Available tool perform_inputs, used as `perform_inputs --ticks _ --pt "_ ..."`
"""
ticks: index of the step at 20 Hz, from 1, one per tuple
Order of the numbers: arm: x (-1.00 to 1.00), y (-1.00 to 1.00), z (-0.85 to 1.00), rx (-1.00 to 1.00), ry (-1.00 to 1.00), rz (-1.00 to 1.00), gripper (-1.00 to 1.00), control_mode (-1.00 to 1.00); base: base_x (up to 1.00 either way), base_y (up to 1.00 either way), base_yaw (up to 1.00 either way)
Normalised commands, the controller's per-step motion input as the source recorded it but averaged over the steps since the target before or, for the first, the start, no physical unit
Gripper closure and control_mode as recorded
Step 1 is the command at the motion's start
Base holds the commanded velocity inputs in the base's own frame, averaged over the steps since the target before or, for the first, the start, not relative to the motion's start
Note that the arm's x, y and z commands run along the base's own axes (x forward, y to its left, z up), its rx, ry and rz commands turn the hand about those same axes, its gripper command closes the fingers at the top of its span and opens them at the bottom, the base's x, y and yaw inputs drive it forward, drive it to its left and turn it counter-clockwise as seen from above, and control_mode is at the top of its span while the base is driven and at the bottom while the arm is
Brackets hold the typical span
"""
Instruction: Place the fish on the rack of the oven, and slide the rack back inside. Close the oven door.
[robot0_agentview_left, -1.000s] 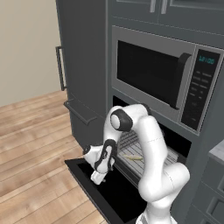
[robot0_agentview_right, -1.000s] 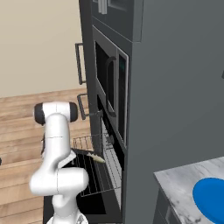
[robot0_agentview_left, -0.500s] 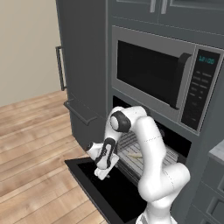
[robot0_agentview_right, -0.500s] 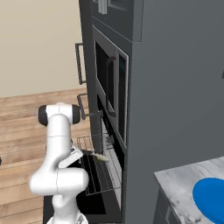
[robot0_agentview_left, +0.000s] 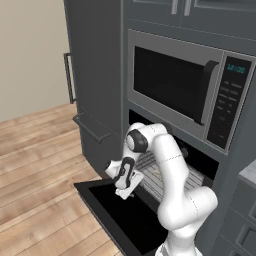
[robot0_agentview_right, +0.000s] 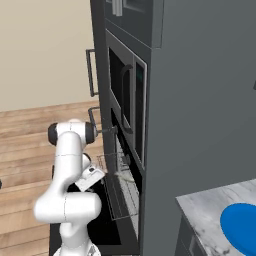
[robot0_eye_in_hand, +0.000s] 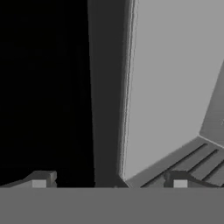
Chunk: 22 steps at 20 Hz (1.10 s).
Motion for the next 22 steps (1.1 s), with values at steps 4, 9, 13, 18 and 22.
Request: perform_inputs --ticks 4,9,13,18,22 --pt "0.39 -0.52 0.00 -0.20 -0.13 -0.10 -1.00 -1.00 0.00 0.00 0.00" --pt "0.34 -0.57 0.00 -0.22 -0.15 -0.07 -1.00 -1.00 0.00 0.00 0.00" --pt "0.26 -0.65 0.00 -0.23 -0.18 -0.06 -1.00 -1.00 0.00 0.00 0.00" --pt "0.20 -0.61 0.00 -0.24 -0.20 -0.04 -1.00 -1.00 0.00 0.00 0.00" --pt "-0.54 -0.04 0.24 -0.07 -0.24 0.02 -1.00 -1.00 0.00 0.00 0.00"
